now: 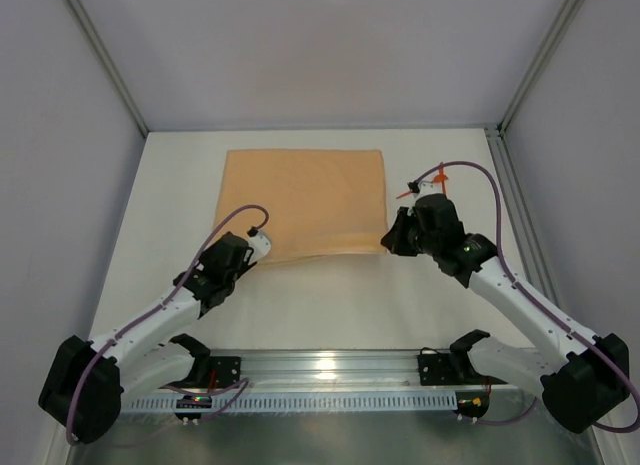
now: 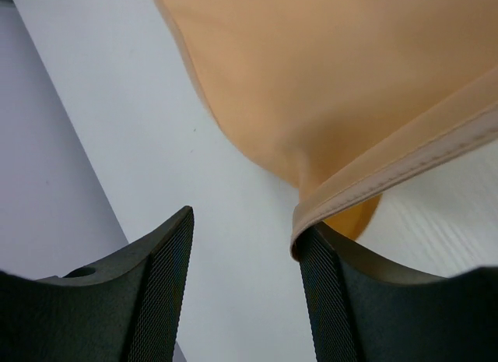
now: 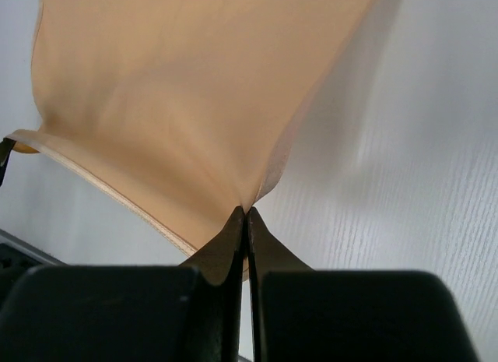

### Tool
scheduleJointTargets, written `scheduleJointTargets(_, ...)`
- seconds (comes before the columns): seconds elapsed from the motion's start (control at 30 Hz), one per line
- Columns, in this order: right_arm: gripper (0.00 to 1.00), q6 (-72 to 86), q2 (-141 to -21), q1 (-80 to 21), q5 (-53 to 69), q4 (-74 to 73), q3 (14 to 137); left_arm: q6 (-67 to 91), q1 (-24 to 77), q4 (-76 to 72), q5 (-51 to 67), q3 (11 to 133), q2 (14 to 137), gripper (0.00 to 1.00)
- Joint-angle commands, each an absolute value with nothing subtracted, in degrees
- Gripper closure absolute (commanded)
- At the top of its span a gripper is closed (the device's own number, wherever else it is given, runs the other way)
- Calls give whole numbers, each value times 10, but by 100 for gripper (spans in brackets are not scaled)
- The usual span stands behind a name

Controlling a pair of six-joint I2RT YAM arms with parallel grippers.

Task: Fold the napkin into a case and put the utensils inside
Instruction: Smooth out the napkin at the center of the board, then pick up the flattened napkin from the center of the board.

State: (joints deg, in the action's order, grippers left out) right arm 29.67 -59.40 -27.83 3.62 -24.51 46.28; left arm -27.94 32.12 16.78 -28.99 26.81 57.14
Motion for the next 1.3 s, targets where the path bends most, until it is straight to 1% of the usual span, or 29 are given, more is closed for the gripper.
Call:
scheduleJointTargets(0.0, 97, 280, -583, -281, 20, -263, 479, -303, 288, 133, -315, 254, 563, 43)
scheduleJointTargets(0.27, 97, 272, -572, -280, 14, -270, 474, -367, 240, 111, -356, 244, 550, 42)
scheduleJointTargets(0.37, 97, 271, -573, -279, 18, -269, 467, -367, 238, 132, -340, 248, 550, 42)
scheduleJointTargets(0.43, 97, 272, -574, -279, 22, -268, 457, -362, 238, 176, -330, 256, 549, 41)
scheduleJointTargets(0.5, 97, 273, -570, -278, 21, -268, 447, -358, 237, 222, -295, 265, 543, 40)
scheduleJointTargets(0.6, 97, 278, -557, -278, 25, -268, 412, -359, 237, 358, -265, 282, 523, 39)
scheduleJointTargets(0.63, 97, 279, -554, -278, 27, -268, 405, -361, 237, 375, -271, 284, 519, 39)
scheduleJointTargets(0.7, 97, 282, -545, -276, 25, -272, 382, -380, 237, 387, -325, 278, 505, 36)
scheduleJointTargets(0.77, 97, 283, -533, -276, 25, -274, 370, -404, 234, 349, -363, 256, 497, 34)
scheduleJointTargets(0.83, 97, 284, -525, -274, 23, -279, 356, -419, 221, 331, -363, 261, 490, 33)
scheduleJointTargets(0.93, 97, 287, -512, -273, 25, -283, 343, -396, 218, 368, -300, 294, 491, 32)
scheduleJointTargets(0.97, 97, 288, -506, -274, 27, -281, 338, -394, 218, 405, -275, 301, 490, 32)
scheduleJointTargets(1.0, 97, 292, -503, -273, 36, -273, 326, -393, 218, 429, -215, 311, 488, 31)
scheduleJointTargets(1.1, 97, 306, -502, -274, 55, -246, 302, -398, 218, 518, -131, 315, 488, 27)
scheduleJointTargets(1.13, 97, 311, -504, -274, 59, -241, 296, -402, 219, 530, -103, 313, 488, 27)
scheduleJointTargets(1.2, 97, 313, -516, -273, 59, -229, 287, -396, 228, 531, -88, 312, 488, 26)
scheduleJointTargets(1.27, 97, 311, -521, -273, 52, -225, 282, -388, 243, 538, -38, 322, 491, 25)
